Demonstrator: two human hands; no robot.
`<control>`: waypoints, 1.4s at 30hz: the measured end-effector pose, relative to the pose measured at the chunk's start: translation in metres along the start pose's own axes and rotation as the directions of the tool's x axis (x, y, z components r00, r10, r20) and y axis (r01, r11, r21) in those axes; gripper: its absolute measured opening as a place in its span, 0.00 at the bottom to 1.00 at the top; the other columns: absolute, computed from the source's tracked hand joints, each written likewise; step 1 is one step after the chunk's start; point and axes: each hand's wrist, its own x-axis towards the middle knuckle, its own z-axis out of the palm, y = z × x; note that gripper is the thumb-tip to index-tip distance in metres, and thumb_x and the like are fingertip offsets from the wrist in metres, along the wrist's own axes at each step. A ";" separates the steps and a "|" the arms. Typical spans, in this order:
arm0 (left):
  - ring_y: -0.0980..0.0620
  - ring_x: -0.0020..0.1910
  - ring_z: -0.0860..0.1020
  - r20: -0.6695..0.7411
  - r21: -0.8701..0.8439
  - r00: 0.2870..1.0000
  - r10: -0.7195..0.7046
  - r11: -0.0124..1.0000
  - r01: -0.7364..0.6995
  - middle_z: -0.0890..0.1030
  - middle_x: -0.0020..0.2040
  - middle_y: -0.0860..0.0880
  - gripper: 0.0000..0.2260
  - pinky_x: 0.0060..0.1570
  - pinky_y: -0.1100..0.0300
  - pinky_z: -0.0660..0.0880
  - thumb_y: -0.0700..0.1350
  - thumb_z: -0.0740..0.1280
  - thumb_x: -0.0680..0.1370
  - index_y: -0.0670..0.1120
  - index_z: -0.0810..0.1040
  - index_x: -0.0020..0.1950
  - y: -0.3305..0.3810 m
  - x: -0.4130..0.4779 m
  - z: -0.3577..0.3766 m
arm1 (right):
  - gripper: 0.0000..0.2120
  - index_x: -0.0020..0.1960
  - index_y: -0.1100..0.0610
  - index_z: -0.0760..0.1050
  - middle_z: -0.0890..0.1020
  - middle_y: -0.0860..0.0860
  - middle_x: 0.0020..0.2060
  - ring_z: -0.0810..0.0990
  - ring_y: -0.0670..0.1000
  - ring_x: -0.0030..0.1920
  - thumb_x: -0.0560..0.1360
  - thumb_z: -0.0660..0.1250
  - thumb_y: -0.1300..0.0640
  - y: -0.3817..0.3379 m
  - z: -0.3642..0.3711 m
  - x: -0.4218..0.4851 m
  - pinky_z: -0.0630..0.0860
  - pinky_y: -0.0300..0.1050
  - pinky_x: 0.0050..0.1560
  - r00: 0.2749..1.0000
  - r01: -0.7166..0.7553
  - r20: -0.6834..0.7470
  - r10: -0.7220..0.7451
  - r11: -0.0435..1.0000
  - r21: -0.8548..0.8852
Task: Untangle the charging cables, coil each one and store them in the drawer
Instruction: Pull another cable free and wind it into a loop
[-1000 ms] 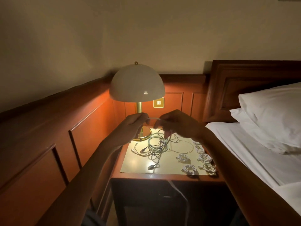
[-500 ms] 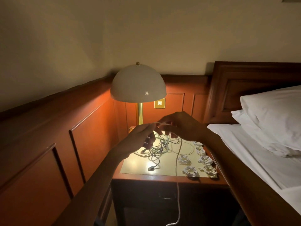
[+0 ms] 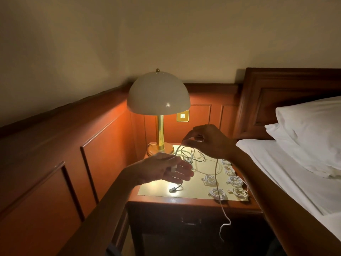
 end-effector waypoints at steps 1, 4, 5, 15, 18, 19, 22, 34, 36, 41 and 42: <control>0.42 0.59 0.81 0.007 -0.062 0.999 0.033 0.998 -0.032 0.82 0.60 0.42 0.18 0.57 0.51 0.79 0.50 0.59 0.81 0.39 0.78 0.63 0.001 0.000 0.003 | 0.06 0.51 0.55 0.86 0.85 0.41 0.44 0.81 0.35 0.43 0.78 0.70 0.57 -0.002 0.002 -0.001 0.73 0.28 0.44 0.999 -0.039 -0.033 0.042 0.994 0.103; 0.45 0.62 0.80 -0.073 -0.305 0.975 0.209 0.926 -0.221 0.82 0.62 0.45 0.18 0.55 0.56 0.78 0.56 0.65 0.77 0.48 0.82 0.61 0.006 0.003 0.010 | 0.11 0.45 0.52 0.84 0.84 0.40 0.36 0.81 0.38 0.37 0.80 0.65 0.61 -0.005 0.032 -0.010 0.75 0.34 0.39 0.967 -0.178 -0.085 0.242 0.871 0.459; 0.46 0.63 0.79 -0.135 -0.385 0.957 0.255 0.877 -0.288 0.81 0.63 0.45 0.18 0.55 0.57 0.78 0.55 0.63 0.78 0.47 0.81 0.63 0.007 0.008 0.009 | 0.15 0.40 0.50 0.82 0.81 0.41 0.30 0.76 0.38 0.29 0.82 0.63 0.60 -0.007 0.048 -0.017 0.70 0.35 0.33 0.947 -0.236 -0.065 0.316 0.815 0.529; 0.55 0.67 0.75 -0.541 0.270 0.729 0.419 0.908 -0.321 0.76 0.69 0.50 0.12 0.68 0.55 0.70 0.56 0.65 0.78 0.55 0.81 0.58 -0.026 0.038 -0.018 | 0.11 0.53 0.52 0.84 0.86 0.47 0.44 0.83 0.45 0.43 0.81 0.65 0.50 -0.021 0.072 -0.058 0.75 0.39 0.47 0.943 -0.331 0.032 0.332 0.943 -0.044; 0.53 0.59 0.80 -0.280 0.470 0.880 0.384 0.854 -0.224 0.82 0.60 0.54 0.11 0.59 0.52 0.77 0.44 0.62 0.81 0.57 0.83 0.52 -0.036 0.031 -0.031 | 0.10 0.51 0.50 0.84 0.85 0.47 0.42 0.81 0.45 0.42 0.78 0.68 0.45 -0.026 0.027 -0.044 0.73 0.40 0.45 0.947 -0.308 0.012 0.320 0.922 -0.235; 0.48 0.55 0.82 -0.162 0.468 0.935 0.314 0.859 -0.208 0.84 0.53 0.56 0.16 0.56 0.49 0.78 0.41 0.59 0.83 0.58 0.83 0.51 -0.036 0.027 -0.030 | 0.10 0.52 0.49 0.85 0.85 0.46 0.43 0.79 0.43 0.39 0.77 0.70 0.45 -0.028 0.013 -0.038 0.73 0.39 0.44 0.961 -0.268 -0.004 0.276 0.930 -0.253; 0.42 0.61 0.79 0.087 0.169 0.989 0.123 0.976 -0.136 0.84 0.57 0.45 0.18 0.65 0.48 0.74 0.43 0.50 0.86 0.36 0.74 0.67 -0.032 0.018 -0.020 | 0.08 0.50 0.49 0.86 0.86 0.44 0.43 0.79 0.39 0.35 0.75 0.73 0.47 -0.030 -0.019 -0.017 0.74 0.34 0.40 0.989 -0.138 0.026 0.144 0.977 -0.161; 0.37 0.59 0.80 -0.012 -0.818 0.892 0.452 0.509 -0.269 0.80 0.59 0.33 0.18 0.62 0.45 0.75 0.41 0.58 0.83 0.28 0.72 0.66 -0.016 0.006 0.000 | 0.08 0.46 0.49 0.86 0.73 0.48 0.27 0.65 0.41 0.23 0.79 0.69 0.50 -0.019 0.043 -0.030 0.60 0.33 0.25 0.904 -0.376 0.051 0.425 0.732 0.568; 0.40 0.54 0.83 -0.267 -0.822 0.913 0.309 0.421 -0.383 0.82 0.56 0.35 0.16 0.50 0.48 0.81 0.41 0.65 0.78 0.30 0.78 0.59 -0.017 0.009 0.003 | 0.08 0.48 0.51 0.85 0.70 0.47 0.24 0.62 0.41 0.23 0.79 0.68 0.52 -0.024 0.068 -0.042 0.59 0.34 0.24 0.891 -0.383 0.063 0.451 0.669 0.637; 0.48 0.65 0.77 -0.565 -0.501 0.775 0.282 0.629 -0.594 0.80 0.63 0.45 0.17 0.62 0.55 0.77 0.47 0.55 0.84 0.40 0.73 0.66 -0.034 0.032 0.000 | 0.11 0.52 0.51 0.85 0.86 0.54 0.40 0.81 0.53 0.32 0.81 0.64 0.51 -0.027 0.106 -0.061 0.80 0.51 0.35 0.891 -0.436 0.110 0.441 0.762 0.479; 0.49 0.66 0.77 -0.619 -0.336 0.725 0.301 0.734 -0.590 0.81 0.63 0.47 0.15 0.63 0.56 0.75 0.48 0.56 0.84 0.43 0.75 0.64 -0.041 0.033 -0.006 | 0.11 0.52 0.49 0.85 0.87 0.51 0.46 0.84 0.52 0.39 0.81 0.64 0.50 -0.025 0.107 -0.062 0.81 0.53 0.45 0.903 -0.422 0.085 0.422 0.828 0.369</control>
